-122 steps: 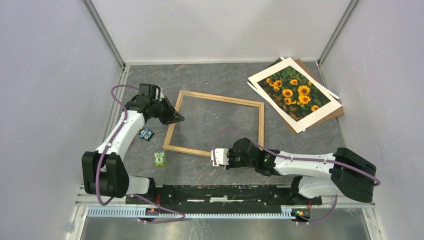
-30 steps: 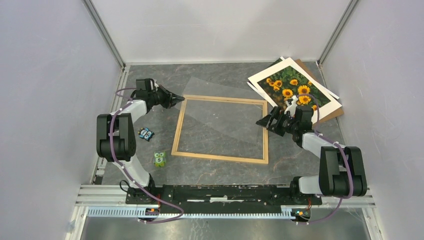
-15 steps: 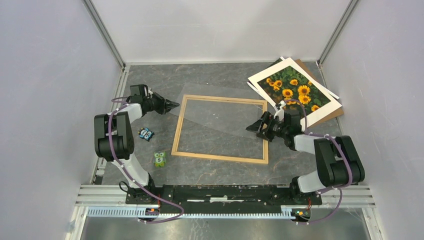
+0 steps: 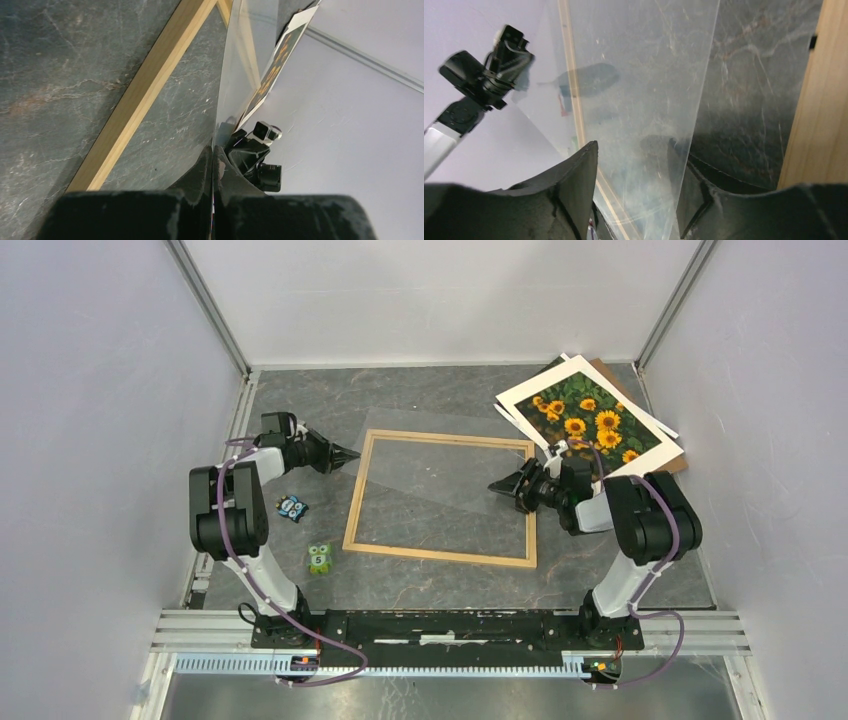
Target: Put the photo into the frame
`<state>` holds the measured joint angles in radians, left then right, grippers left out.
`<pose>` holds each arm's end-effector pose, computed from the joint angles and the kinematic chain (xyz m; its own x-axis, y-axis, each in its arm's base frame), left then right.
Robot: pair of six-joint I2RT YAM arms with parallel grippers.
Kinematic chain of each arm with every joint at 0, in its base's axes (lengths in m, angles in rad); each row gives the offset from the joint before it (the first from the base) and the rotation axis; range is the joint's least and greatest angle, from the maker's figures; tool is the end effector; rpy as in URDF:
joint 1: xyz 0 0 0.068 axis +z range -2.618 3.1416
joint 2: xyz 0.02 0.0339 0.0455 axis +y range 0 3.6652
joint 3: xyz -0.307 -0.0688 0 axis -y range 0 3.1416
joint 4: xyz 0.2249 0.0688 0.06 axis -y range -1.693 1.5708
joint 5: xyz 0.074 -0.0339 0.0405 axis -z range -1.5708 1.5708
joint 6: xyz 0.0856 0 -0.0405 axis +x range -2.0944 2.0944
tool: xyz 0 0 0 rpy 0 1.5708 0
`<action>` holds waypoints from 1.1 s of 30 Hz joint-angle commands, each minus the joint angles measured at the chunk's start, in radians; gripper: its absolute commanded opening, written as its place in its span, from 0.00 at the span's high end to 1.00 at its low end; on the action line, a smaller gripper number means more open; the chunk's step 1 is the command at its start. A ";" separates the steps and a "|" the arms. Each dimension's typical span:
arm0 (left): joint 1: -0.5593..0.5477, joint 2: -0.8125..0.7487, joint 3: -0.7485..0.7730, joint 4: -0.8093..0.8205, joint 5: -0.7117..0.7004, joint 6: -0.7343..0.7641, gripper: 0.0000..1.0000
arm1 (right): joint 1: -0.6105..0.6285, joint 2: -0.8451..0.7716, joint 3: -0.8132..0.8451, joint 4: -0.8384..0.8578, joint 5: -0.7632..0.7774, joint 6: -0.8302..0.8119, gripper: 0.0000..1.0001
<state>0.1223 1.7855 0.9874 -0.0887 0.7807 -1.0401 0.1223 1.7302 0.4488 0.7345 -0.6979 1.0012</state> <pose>0.3751 -0.0146 0.1898 -0.6953 -0.7028 0.1506 -0.4839 0.3028 -0.8211 0.3006 0.0924 0.1456 -0.8158 0.5498 -0.1792 0.0905 0.4274 0.8995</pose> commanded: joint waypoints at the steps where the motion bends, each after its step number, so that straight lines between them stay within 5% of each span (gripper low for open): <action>1: 0.006 0.019 0.048 -0.093 0.047 0.117 0.98 | -0.016 0.055 0.047 0.221 -0.036 0.080 0.45; 6: 0.006 0.015 0.080 -0.175 0.013 0.235 0.98 | -0.027 0.059 0.083 0.161 -0.048 -0.016 0.72; 11: 0.003 -0.044 0.086 -0.295 -0.054 0.363 0.80 | -0.031 0.005 0.068 0.087 -0.117 -0.097 1.00; 19: 0.003 -0.122 0.060 -0.371 -0.172 0.445 0.41 | -0.035 -0.055 0.057 -0.119 -0.202 -0.218 1.00; 25: -0.004 -0.153 0.056 -0.410 -0.286 0.497 0.30 | -0.032 -0.123 0.043 -0.309 -0.189 -0.320 1.00; 33: -0.061 -0.106 0.065 -0.407 -0.308 0.498 0.21 | -0.034 -0.215 -0.067 -0.174 -0.137 -0.214 1.00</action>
<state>0.0826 1.6703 1.0405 -0.4873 0.4980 -0.5915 0.0895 1.5616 0.4320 0.4583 -0.8494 0.7368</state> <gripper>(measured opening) 0.779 0.006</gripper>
